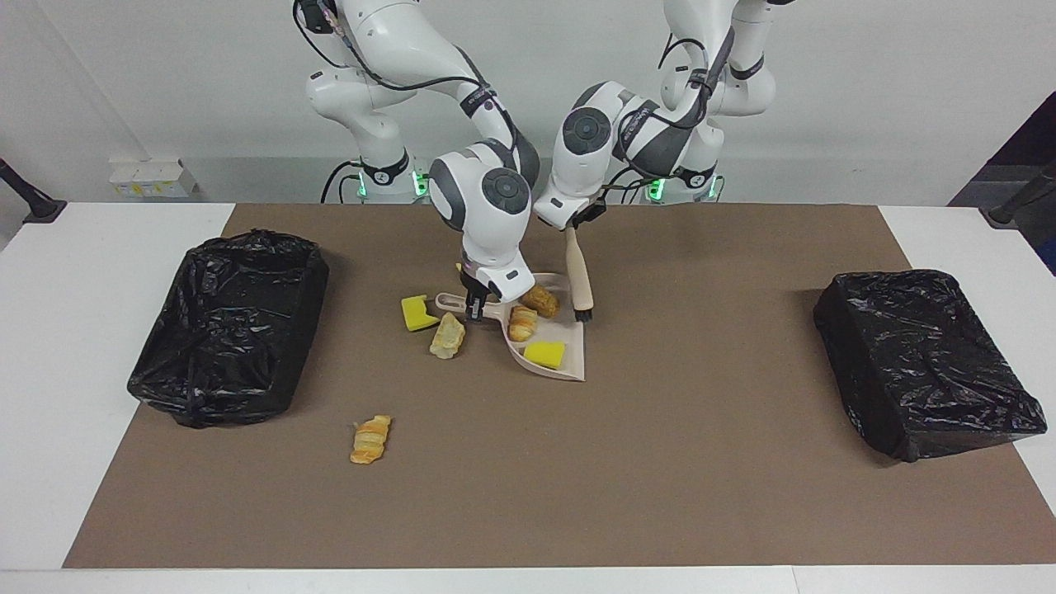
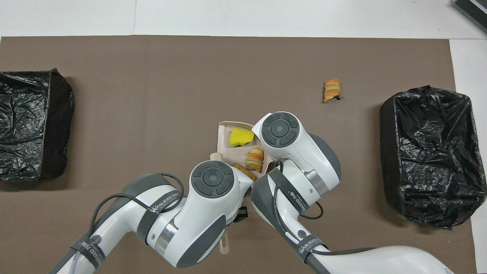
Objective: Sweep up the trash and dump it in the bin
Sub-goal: 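Sweep bread and sponge into the dustpan with the left gripper's brush, then carry the loaded dustpan with the right gripper over the nearer bin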
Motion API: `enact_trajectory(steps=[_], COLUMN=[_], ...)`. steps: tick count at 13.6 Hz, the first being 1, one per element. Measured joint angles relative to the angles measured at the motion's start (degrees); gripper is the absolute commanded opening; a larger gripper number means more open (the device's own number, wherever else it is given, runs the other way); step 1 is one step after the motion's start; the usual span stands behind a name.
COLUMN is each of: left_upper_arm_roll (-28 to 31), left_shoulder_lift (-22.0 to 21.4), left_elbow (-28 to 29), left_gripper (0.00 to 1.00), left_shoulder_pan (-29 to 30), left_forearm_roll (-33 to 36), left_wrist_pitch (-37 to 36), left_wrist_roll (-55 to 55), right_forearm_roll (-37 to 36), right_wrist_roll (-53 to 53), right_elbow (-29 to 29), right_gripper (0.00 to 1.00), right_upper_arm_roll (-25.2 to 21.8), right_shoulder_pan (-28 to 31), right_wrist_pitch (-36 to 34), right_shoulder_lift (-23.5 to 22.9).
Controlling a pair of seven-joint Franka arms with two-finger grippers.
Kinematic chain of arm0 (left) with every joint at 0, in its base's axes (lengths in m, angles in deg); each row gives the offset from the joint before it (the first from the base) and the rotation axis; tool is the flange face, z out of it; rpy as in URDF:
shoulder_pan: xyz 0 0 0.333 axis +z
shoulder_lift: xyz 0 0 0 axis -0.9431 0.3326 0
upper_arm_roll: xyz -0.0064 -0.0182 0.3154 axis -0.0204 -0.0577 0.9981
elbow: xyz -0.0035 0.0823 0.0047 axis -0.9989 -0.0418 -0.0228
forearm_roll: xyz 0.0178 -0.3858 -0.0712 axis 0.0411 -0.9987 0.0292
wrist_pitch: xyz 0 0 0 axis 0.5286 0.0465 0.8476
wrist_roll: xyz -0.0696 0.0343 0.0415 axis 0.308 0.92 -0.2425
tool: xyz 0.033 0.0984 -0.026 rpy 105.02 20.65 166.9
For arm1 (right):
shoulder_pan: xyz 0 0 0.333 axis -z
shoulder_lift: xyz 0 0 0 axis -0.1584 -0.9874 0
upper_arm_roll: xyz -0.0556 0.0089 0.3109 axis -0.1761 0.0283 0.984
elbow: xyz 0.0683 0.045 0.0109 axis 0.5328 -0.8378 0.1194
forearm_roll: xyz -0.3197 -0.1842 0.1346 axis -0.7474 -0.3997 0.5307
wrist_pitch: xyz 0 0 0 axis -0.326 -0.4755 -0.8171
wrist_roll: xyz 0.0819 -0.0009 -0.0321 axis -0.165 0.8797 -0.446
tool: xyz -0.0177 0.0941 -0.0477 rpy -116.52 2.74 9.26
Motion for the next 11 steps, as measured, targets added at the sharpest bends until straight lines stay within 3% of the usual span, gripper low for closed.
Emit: enact_trajectory(steps=[8, 11], left_upper_arm_roll=[1.77, 1.79], left_shoulder_lift=[-1.84, -1.84], left_elbow=[-0.13, -0.12], left_gripper=[0.0, 0.0], left_shoulder_pan=[0.02, 0.02], left_forearm_roll=[0.06, 0.06], left_wrist_pitch=[-2.17, -2.14], left_wrist_roll=[3.92, 4.0], right_forearm_roll=[1.53, 2.4], right_wrist_roll=[-14.68, -22.39], right_elbow=[0.76, 4.38], right_gripper=[0.0, 0.0], right_upper_arm_roll=[-0.17, -0.23], right_shoulder_pan=[7.56, 12.39], right_wrist_pitch=[1.02, -3.77], right_shoulder_lift=[3.66, 5.26])
